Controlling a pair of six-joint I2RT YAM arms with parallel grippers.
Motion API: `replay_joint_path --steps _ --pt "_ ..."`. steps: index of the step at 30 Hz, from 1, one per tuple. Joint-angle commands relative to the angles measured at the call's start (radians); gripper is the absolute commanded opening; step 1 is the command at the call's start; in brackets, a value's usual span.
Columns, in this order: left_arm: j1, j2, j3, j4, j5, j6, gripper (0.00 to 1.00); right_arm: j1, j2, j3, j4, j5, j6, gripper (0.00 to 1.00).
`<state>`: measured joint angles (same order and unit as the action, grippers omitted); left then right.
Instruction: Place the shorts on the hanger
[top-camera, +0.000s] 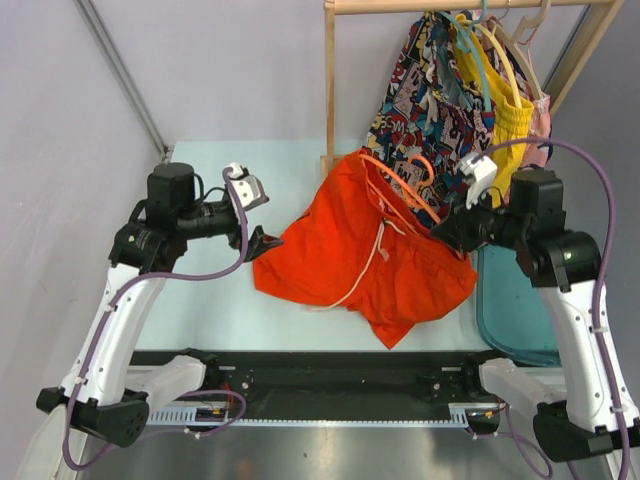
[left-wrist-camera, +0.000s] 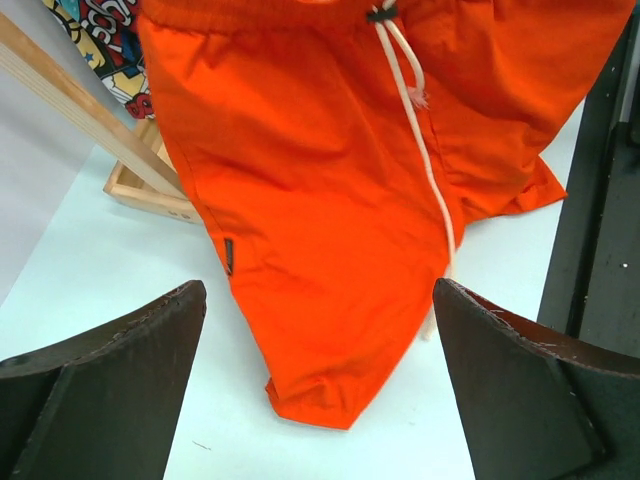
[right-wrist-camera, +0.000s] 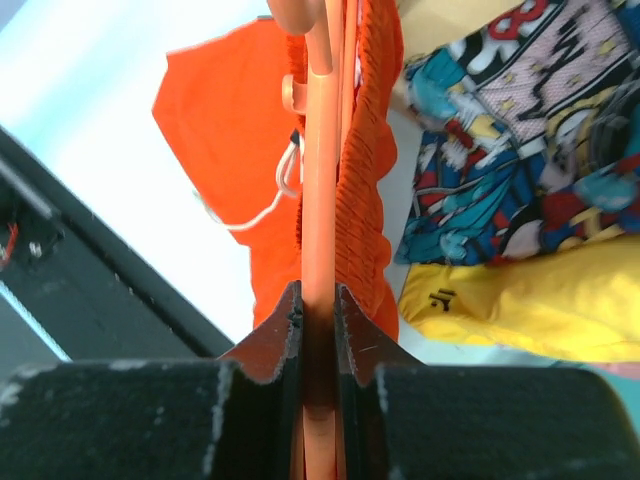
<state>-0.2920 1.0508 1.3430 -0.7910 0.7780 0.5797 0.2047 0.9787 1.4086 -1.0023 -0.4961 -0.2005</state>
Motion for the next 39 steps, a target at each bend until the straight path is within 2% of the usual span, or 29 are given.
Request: replay_joint_path --steps 1,10,16,26,34,39 --pt "0.007 -0.020 -0.004 0.050 0.010 -0.061 1.00 -0.011 0.122 0.194 0.050 0.063 0.087 0.00" --pt "0.007 -0.066 -0.068 0.085 0.010 -0.066 1.00 -0.028 0.428 0.689 0.122 0.139 0.164 0.00" --pt "0.007 -0.095 -0.111 0.090 0.004 -0.055 1.00 -0.047 0.609 0.918 0.126 0.195 0.168 0.00" --pt "0.008 -0.135 -0.191 0.110 -0.002 -0.046 1.00 -0.064 0.778 1.099 0.263 0.261 0.188 0.00" --pt "0.007 -0.167 -0.229 0.105 -0.040 -0.014 1.00 -0.067 0.847 1.103 0.402 0.317 0.173 0.00" --pt "0.008 -0.172 -0.234 0.096 -0.049 -0.006 1.00 -0.074 0.911 1.153 0.422 0.326 0.173 0.00"
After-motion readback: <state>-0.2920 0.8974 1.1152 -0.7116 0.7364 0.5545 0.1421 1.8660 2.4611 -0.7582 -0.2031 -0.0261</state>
